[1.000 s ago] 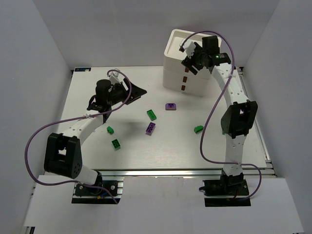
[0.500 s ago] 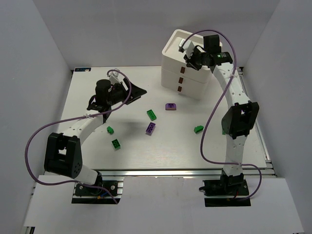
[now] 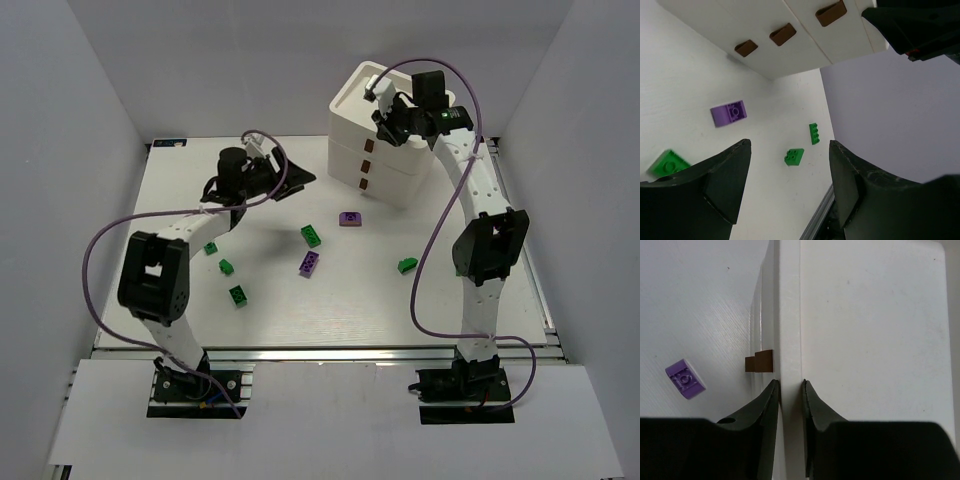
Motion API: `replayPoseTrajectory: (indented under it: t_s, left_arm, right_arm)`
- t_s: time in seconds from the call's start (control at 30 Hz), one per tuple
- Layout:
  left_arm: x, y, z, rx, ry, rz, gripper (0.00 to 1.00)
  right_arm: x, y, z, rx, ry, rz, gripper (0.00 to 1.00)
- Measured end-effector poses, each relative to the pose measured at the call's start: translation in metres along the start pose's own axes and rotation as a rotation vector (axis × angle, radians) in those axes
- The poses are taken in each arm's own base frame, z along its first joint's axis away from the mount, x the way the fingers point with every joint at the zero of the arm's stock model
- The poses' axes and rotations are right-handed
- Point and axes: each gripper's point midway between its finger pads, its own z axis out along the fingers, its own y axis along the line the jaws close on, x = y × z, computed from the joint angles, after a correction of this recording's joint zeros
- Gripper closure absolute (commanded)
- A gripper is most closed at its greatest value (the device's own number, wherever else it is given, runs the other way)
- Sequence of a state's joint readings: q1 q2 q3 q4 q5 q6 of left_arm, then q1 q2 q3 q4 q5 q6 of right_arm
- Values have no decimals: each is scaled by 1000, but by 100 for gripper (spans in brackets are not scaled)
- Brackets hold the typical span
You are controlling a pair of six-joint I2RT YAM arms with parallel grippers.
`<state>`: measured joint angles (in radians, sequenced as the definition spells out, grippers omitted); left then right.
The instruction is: Sort the legos into containers by color
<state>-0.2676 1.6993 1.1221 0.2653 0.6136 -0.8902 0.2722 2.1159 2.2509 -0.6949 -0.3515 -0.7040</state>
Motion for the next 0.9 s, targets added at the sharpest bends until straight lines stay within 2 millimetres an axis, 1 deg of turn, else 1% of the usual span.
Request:
replayPoseTrajectory:
  t_s: [0.07,0.13,0.17,0.2,0.27,0.33,0.4,0.53,0.6,0.8,0.9]
  left_arm:
    - [-2,0,19,17,16,10,28]
    - [-2,0,43,35,35,21,30]
    - [-2,-2,56,50,44,32,30]
    - [0,-2,69,60,54,38,31]
    - [7,-2,94,77,71,57,33]
    - [16,-1,114,84,84,84,37]
    - [25,3,131,75,83,128,38]
    - [42,10,150,41,64,272,38]
    - [44,10,156,27,42,348,37]
    - [36,14,167,-46,-49,564,34]
    - [25,17,177,-87,-99,642,34]
  right_arm:
    - [-1,2,0,1,2,15,100]
    - [-1,2,0,4,4,25,100]
    - [-1,2,0,5,5,31,98]
    - [-1,2,0,6,6,37,93]
    - [-1,3,0,9,8,46,91]
    - [-2,3,1,12,12,53,90]
    - [-2,4,1,13,13,61,90]
    - [-2,5,1,15,15,69,89]
    - [-2,6,1,15,16,72,89]
    - [-2,6,1,13,17,76,89]
    - [-2,7,1,11,17,76,89]
